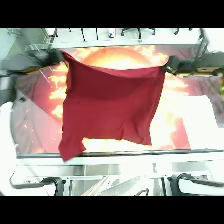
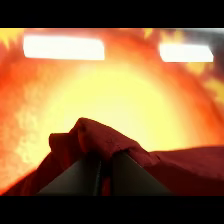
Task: Fold the shirts.
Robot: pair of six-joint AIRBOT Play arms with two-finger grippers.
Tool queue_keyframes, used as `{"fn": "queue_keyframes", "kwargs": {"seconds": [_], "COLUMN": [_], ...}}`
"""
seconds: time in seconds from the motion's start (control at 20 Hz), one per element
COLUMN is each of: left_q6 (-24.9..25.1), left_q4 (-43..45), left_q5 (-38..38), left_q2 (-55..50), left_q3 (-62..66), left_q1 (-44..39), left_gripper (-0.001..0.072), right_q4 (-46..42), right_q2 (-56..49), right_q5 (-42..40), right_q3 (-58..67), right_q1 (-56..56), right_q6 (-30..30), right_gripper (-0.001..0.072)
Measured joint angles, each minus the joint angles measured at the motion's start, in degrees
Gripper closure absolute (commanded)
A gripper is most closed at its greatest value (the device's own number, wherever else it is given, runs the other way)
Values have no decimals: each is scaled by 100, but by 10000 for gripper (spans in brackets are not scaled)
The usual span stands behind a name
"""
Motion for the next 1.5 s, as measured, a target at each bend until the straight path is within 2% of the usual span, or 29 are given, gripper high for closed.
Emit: {"fn": "queue_keyframes", "kwargs": {"seconds": [0.15,0.2,0.25,0.3,0.35,0.5,0.65,0.8,0.9,0.95,1.0,1.05,1.1,1.3,1.5], "left_q6": [48,48,44,-22,-87,-348,-581,-695,-708,-706,-688,-660,-638,-525,-396], "left_q4": [-26,-26,-26,-28,-31,-35,-33,-26,-26,-26,-26,-24,-24,-26,-33], "left_q5": [221,372,509,634,793,1351,2177,3099,3442,3499,3497,3473,3423,3067,2623], "left_q2": [-1274,-1598,-1864,-2063,-2177,-2175,-1770,-1198,-826,-649,-498,-376,-278,-105,-68], "left_q3": [850,1115,1384,1631,1808,2105,1989,1250,435,-63,-538,-997,-1451,-2697,-3268], "left_q1": [-225,-275,-306,-308,-282,42,675,1384,1735,1882,1998,2094,2181,2334,2124], "left_gripper": [692,691,526,89,17,17,18,18,18,20,127,254,285,285,286], "right_q4": [317,385,444,494,522,573,409,-90,-378,-485,-540,-564,-573,-275,354], "right_q2": [-927,-1158,-1331,-1438,-1508,-1506,-1305,-1099,-1003,-975,-955,-940,-931,-905,-901], "right_q5": [645,787,879,927,925,461,-466,-1445,-1788,-1897,-1958,-1998,-2017,-2074,-2098], "right_q3": [-103,-122,-136,-138,-127,-24,2,-247,-603,-817,-1016,-1213,-1370,-1700,-1786], "right_q1": [-122,-166,-214,-269,-354,-776,-1368,-1751,-1856,-1880,-1888,-1893,-1899,-1910,-1910], "right_q6": [-24,-44,-46,-61,-85,-271,-450,-551,-579,-599,-605,-614,-649,-763,-999], "right_gripper": [690,648,439,315,323,327,328,349,360,499,529,529,529,528,528]}}
